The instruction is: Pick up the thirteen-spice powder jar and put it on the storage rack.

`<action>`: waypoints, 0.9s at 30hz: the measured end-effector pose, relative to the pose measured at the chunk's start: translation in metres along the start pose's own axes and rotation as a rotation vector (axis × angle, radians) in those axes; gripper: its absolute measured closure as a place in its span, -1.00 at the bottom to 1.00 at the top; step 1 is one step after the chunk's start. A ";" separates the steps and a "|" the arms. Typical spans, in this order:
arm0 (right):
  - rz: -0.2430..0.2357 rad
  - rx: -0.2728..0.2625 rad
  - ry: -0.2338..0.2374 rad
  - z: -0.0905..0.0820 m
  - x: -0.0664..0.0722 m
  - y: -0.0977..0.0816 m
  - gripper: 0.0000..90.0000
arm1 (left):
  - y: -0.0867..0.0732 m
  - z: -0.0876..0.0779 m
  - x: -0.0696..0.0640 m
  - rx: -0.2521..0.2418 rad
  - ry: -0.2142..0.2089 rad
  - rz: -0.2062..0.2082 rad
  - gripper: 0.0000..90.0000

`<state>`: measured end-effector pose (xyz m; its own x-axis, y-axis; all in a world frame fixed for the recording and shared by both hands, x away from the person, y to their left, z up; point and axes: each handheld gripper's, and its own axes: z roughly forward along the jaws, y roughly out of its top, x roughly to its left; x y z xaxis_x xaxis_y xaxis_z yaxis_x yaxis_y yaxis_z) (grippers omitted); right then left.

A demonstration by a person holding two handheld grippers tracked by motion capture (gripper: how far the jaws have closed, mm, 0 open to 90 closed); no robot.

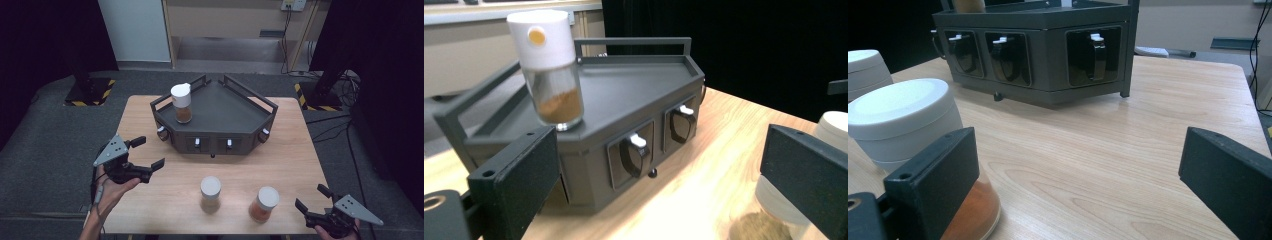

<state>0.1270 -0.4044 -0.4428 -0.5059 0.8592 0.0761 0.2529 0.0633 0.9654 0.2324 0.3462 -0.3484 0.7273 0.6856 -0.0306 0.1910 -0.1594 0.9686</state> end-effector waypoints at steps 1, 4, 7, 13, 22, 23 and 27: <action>-0.001 0.002 0.000 0.000 0.000 0.000 -0.93 | -0.005 -0.002 0.000 -0.006 -0.001 -0.009 -0.96; 0.003 0.004 0.000 0.000 0.000 0.000 -0.93 | -0.018 -0.007 0.001 -0.012 0.002 -0.023 -0.96; 0.001 0.006 0.000 0.001 0.000 0.000 -0.93 | -0.028 -0.011 0.003 -0.009 0.001 -0.040 -0.96; 0.001 0.011 0.001 0.002 0.000 0.001 -0.93 | -0.047 -0.014 0.003 0.000 0.009 -0.056 -0.96; -0.005 0.019 0.007 0.002 0.000 0.002 -0.92 | -0.075 -0.014 0.007 -0.006 -0.003 -0.069 -0.96; -0.004 0.019 0.007 0.002 0.000 0.002 -0.92 | -0.078 -0.014 0.007 -0.007 -0.006 -0.070 -0.96; -0.002 0.018 0.008 0.003 0.000 0.002 -0.91 | -0.086 -0.013 0.007 0.002 -0.006 -0.067 -0.96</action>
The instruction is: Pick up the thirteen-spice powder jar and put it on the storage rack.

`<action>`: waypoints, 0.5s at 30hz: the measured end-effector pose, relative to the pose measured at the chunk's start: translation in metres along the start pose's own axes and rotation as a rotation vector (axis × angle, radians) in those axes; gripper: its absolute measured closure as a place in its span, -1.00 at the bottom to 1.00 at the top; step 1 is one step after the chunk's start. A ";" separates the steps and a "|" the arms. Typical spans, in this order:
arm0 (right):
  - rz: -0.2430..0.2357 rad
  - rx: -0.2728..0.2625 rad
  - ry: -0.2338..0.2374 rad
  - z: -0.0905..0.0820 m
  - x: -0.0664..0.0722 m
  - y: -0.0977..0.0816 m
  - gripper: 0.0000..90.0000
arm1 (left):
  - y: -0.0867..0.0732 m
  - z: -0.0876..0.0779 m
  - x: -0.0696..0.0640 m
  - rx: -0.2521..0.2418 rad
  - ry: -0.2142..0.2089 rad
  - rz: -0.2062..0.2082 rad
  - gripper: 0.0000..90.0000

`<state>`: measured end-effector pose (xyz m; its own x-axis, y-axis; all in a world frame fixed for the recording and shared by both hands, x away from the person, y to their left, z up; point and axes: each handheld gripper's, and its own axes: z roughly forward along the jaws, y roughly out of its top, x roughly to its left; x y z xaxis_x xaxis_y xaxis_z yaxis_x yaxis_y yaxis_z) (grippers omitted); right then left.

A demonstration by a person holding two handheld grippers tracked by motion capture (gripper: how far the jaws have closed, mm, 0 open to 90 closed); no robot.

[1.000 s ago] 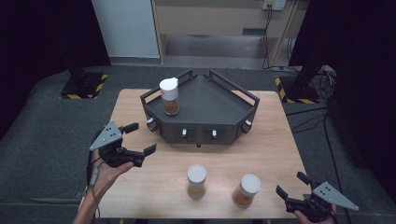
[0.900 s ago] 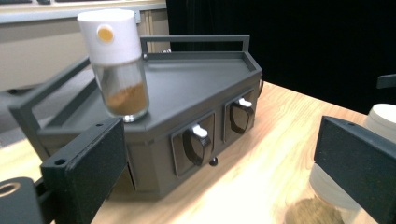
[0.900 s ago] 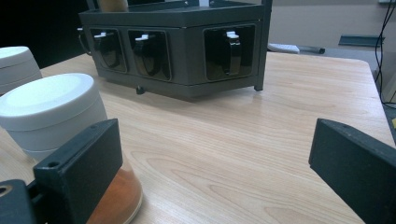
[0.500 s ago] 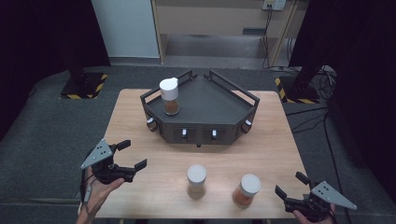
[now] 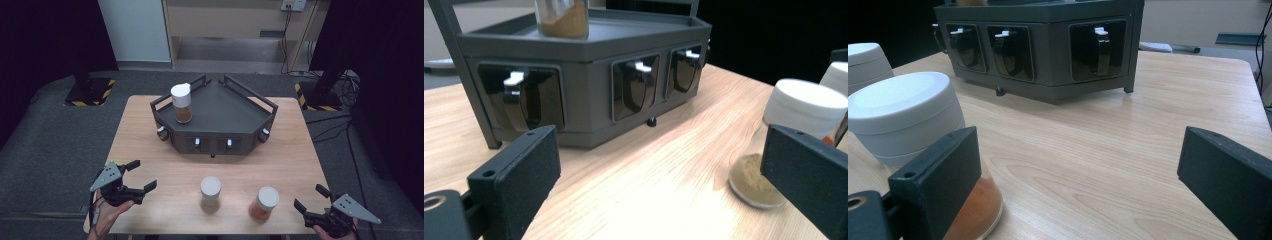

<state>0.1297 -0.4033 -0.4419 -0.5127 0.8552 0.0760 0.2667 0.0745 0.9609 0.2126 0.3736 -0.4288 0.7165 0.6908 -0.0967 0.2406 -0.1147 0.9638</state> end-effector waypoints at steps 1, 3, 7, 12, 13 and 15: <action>-0.002 -0.001 -0.001 0.000 0.000 0.000 -0.91 | -0.002 0.000 0.000 0.001 0.001 -0.004 -0.96; -0.002 -0.001 -0.001 0.000 0.000 0.000 -0.91 | -0.008 0.000 0.000 -0.004 0.000 -0.010 -0.95; -0.002 -0.001 0.001 0.001 0.000 0.000 -0.91 | -0.019 0.000 -0.001 -0.023 0.002 -0.007 -0.93; -0.001 0.001 0.001 0.001 0.000 0.000 -0.91 | -0.026 0.001 -0.003 -0.036 -0.001 0.011 -0.92; 0.000 0.001 0.002 0.001 0.000 0.000 -0.91 | -0.027 0.000 -0.003 -0.034 0.000 0.011 -0.92; -0.001 0.002 0.003 0.001 0.000 0.000 -0.91 | -0.030 -0.001 -0.003 -0.040 0.004 0.016 -0.92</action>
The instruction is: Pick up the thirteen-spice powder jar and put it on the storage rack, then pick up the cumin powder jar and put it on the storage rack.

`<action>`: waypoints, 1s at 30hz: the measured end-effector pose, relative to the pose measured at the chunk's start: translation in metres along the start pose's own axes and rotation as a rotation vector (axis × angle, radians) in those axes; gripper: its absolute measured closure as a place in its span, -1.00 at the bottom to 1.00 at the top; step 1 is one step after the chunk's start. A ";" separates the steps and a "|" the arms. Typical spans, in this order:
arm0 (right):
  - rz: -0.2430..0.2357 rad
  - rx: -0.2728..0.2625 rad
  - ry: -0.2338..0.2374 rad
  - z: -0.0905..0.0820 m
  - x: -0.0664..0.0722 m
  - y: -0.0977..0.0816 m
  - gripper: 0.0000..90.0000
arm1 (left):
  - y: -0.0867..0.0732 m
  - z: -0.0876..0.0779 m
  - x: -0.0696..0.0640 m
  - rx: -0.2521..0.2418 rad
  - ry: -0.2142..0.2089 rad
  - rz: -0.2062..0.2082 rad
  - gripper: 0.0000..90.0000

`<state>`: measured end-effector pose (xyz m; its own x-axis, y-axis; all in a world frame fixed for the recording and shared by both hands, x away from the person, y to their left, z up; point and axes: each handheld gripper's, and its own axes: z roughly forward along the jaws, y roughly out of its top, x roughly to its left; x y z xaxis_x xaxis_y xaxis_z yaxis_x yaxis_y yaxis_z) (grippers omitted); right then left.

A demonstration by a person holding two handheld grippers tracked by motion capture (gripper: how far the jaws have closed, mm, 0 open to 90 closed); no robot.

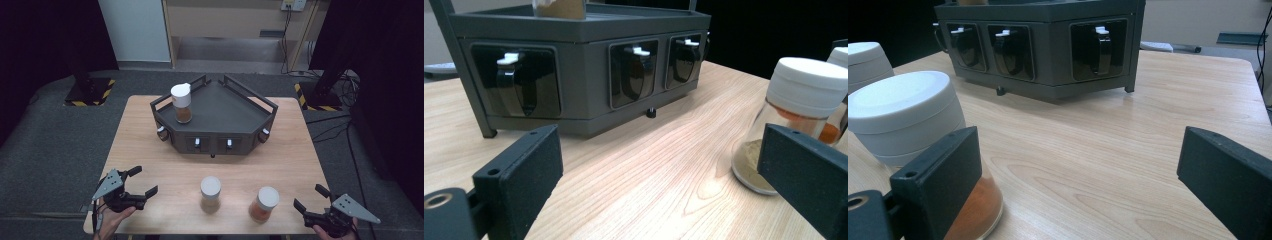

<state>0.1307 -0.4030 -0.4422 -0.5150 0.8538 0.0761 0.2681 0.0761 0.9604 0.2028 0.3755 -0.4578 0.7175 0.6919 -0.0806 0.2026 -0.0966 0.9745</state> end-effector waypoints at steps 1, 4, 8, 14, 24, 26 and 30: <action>0.000 0.001 0.001 0.000 0.000 0.000 -0.90 | -0.001 -0.001 0.000 -0.001 0.001 0.006 -0.91; -0.003 0.005 0.006 0.001 0.000 0.001 -0.90 | -0.003 -0.002 0.001 -0.009 0.005 0.012 -0.90; -0.004 0.010 0.009 0.001 0.000 0.001 -0.90 | -0.004 -0.002 0.002 0.022 0.009 0.021 -0.89; -0.002 0.008 0.009 0.001 0.000 0.001 -0.90 | -0.005 -0.004 0.004 0.032 -0.004 0.014 -0.90; -0.006 0.008 0.006 0.000 0.001 0.001 -0.90 | -0.007 -0.006 0.006 0.019 -0.011 -0.018 -0.94; -0.003 0.001 0.006 0.000 0.000 0.001 -0.90 | -0.008 -0.006 0.006 0.017 -0.010 -0.018 -0.95; 0.000 -0.007 0.002 -0.002 0.000 0.000 -0.91 | -0.008 -0.006 0.006 0.012 -0.015 -0.027 -0.96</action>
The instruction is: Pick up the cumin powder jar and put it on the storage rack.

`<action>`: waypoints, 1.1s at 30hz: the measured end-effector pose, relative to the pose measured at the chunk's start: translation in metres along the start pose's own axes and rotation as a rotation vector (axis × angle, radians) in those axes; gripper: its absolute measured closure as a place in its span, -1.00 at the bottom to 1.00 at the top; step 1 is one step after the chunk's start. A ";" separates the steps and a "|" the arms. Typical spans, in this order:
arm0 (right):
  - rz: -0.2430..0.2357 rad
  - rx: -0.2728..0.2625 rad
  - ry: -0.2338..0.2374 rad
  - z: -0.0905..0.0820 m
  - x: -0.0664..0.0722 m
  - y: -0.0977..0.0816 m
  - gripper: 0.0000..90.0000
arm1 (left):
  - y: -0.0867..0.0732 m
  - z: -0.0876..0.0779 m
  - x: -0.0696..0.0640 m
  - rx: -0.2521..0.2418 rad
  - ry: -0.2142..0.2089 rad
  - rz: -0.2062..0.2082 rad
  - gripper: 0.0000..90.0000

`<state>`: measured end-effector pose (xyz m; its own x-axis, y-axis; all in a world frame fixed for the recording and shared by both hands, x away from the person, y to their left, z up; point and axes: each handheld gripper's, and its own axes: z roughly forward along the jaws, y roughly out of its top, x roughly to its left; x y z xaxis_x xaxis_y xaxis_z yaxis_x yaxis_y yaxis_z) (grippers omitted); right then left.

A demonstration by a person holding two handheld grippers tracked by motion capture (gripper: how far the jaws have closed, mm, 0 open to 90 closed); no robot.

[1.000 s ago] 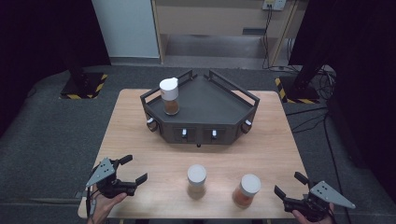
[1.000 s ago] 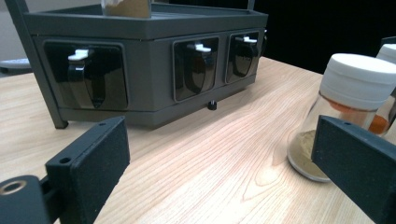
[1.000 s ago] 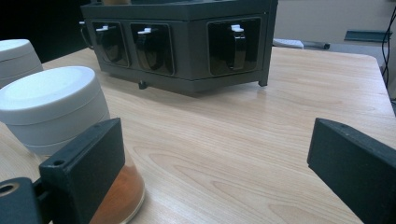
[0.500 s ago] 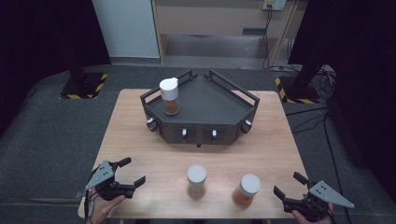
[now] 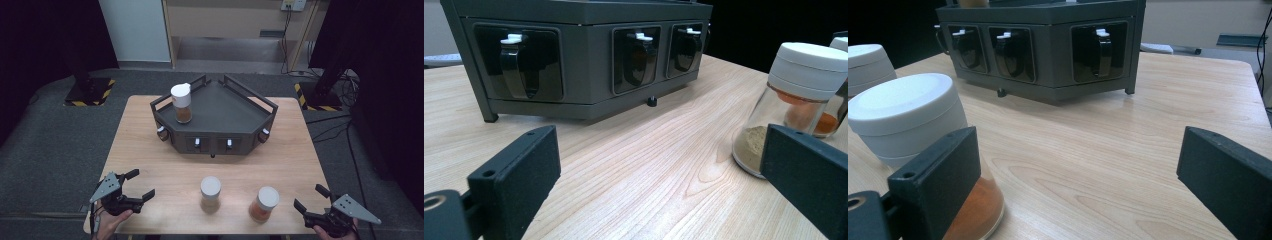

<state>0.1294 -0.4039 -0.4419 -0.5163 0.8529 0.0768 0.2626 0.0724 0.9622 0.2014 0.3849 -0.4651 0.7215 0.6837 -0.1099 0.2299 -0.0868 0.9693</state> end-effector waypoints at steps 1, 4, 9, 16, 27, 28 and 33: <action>0.005 0.000 0.000 0.000 0.000 0.000 -0.91 | 0.000 0.000 0.000 -0.001 -0.001 -0.002 -0.96; 0.006 0.004 -0.007 0.000 0.001 0.001 -0.91 | -0.001 -0.001 0.000 -0.006 0.001 -0.007 -0.96; 0.022 0.007 -0.008 0.000 0.001 0.003 -0.92 | -0.001 -0.002 -0.001 -0.007 0.006 -0.011 -0.97; 0.039 -0.017 -0.014 -0.003 0.008 0.008 -0.91 | -0.002 -0.004 -0.001 -0.011 0.019 -0.027 -0.99; 0.015 -0.038 0.009 -0.005 0.028 0.037 -0.92 | -0.003 -0.002 0.001 -0.003 0.009 -0.037 -0.98; 0.010 -0.038 0.018 -0.003 0.030 0.041 -0.91 | -0.003 -0.003 0.001 -0.005 0.009 -0.038 -0.98; 0.001 -0.036 0.048 0.002 0.040 0.055 -0.91 | -0.005 -0.004 0.001 -0.015 0.020 -0.051 -0.98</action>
<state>0.1250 -0.3652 -0.3861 -0.5545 0.8273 0.0896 0.2341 0.0518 0.9708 0.1983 0.3895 -0.4692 0.6958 0.7012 -0.1554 0.2566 -0.0406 0.9657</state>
